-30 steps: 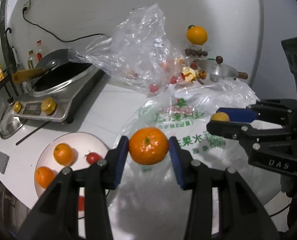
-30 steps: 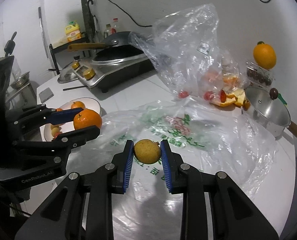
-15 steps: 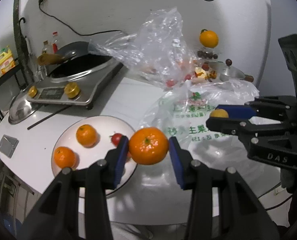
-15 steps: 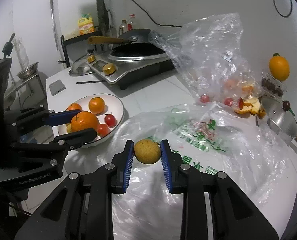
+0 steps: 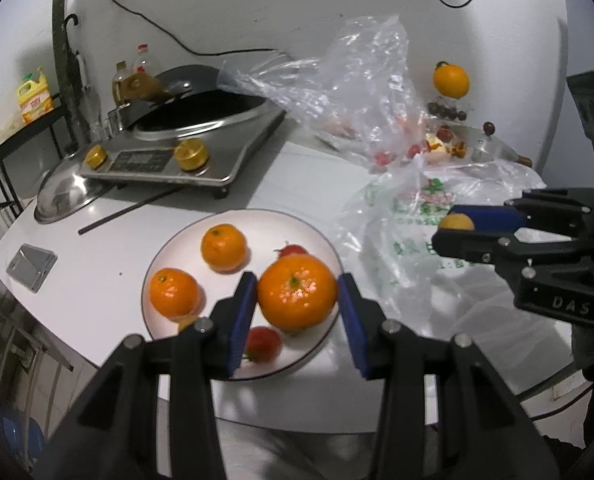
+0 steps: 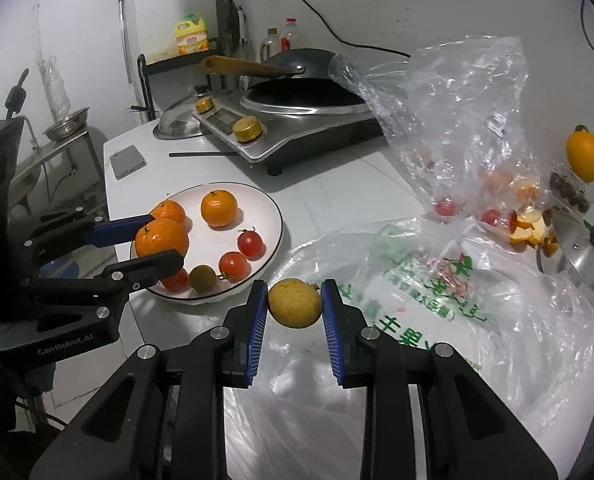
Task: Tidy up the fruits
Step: 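Carry the mandarin and the yellow fruit over the white plate with both tools, then lower the mandarin onto the plate and open the left tool while the right tool lowers its fruit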
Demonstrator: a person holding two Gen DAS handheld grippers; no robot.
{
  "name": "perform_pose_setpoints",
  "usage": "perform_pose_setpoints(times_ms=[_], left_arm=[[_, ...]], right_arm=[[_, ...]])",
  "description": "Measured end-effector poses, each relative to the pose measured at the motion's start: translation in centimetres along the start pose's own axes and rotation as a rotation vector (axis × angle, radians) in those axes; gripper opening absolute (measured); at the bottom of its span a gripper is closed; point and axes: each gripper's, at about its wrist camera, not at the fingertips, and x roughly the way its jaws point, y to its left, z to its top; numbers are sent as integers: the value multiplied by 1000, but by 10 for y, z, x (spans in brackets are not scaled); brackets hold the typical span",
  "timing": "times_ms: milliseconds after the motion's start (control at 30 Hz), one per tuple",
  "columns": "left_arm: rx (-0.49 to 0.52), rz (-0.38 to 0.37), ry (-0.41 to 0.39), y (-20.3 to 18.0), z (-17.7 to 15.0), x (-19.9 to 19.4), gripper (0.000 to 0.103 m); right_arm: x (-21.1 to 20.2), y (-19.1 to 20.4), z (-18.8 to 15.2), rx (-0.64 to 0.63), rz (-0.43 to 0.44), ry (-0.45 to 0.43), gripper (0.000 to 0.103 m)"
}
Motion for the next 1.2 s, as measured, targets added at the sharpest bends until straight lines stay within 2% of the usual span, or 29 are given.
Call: perform_pose_setpoints(times_ms=[467, 833, 1200], left_arm=[[-19, 28, 39, 27, 2, 35, 43], [-9, 38, 89, 34, 5, 66, 43], [-14, 34, 124, 34, 0, 77, 43]], right_arm=[[31, 3, 7, -7, 24, 34, 29], [52, -9, 9, 18, 34, 47, 29], [55, -16, 6, 30, 36, 48, 30]])
